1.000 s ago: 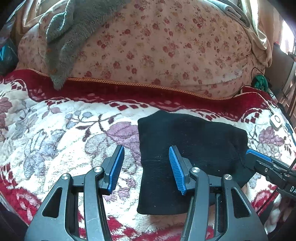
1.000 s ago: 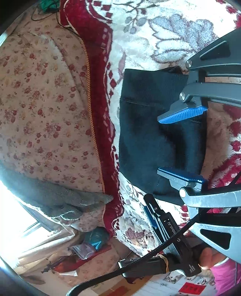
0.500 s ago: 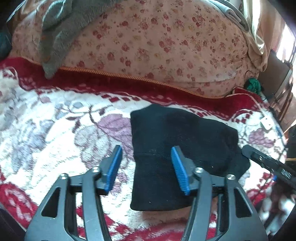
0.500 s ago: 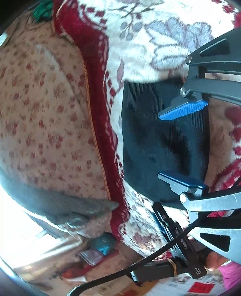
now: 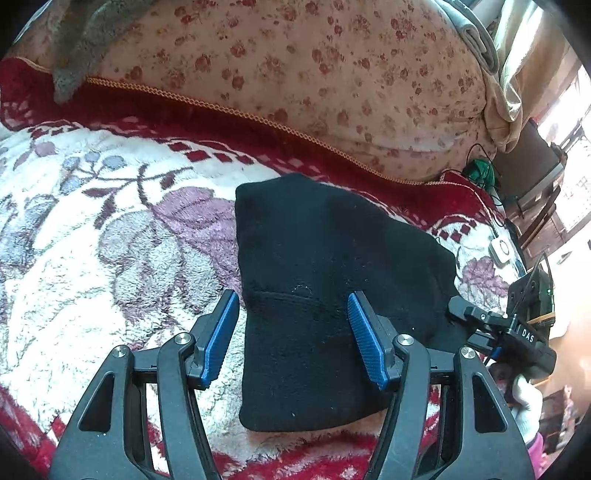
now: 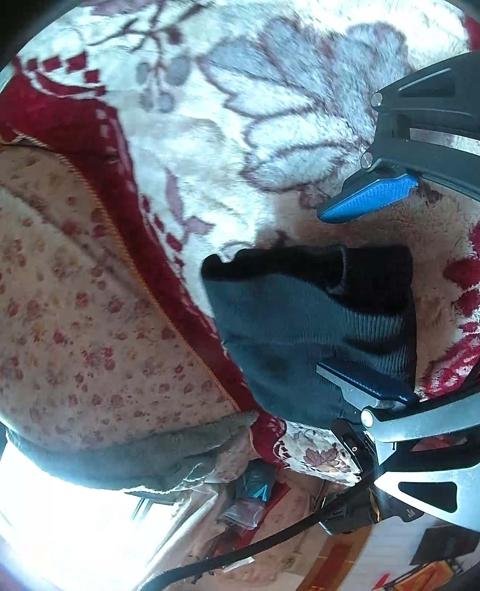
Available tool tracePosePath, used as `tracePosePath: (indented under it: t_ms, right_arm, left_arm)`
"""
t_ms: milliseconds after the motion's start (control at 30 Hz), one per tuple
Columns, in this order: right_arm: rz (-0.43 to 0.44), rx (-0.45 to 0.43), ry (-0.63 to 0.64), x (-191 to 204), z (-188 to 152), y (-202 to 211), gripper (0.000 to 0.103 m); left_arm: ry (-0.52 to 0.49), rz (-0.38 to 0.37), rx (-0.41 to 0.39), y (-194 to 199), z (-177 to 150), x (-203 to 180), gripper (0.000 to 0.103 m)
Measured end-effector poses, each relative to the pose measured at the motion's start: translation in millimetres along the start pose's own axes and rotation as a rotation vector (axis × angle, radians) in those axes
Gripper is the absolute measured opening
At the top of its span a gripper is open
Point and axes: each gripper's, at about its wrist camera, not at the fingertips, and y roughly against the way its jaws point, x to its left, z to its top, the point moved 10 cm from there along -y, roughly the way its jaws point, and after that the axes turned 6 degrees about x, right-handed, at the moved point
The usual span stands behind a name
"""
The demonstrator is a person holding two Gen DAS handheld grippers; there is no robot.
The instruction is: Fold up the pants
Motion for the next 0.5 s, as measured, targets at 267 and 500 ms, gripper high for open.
tracePosePath:
  t_ms: [267,500]
  right_arm:
    - [0.008,0.044,0.050,11.2,-4.3,-22.2,0.073]
    - [0.015,0.057,0.064,13.2,-0.5,-31.2,0.079]
  left_arm:
    - [0.018,-0.002,0.009,-11.8,3.6,4.0,0.071]
    - [0.020,0.002,0.018,-20.5,5.0,4.5,0.075]
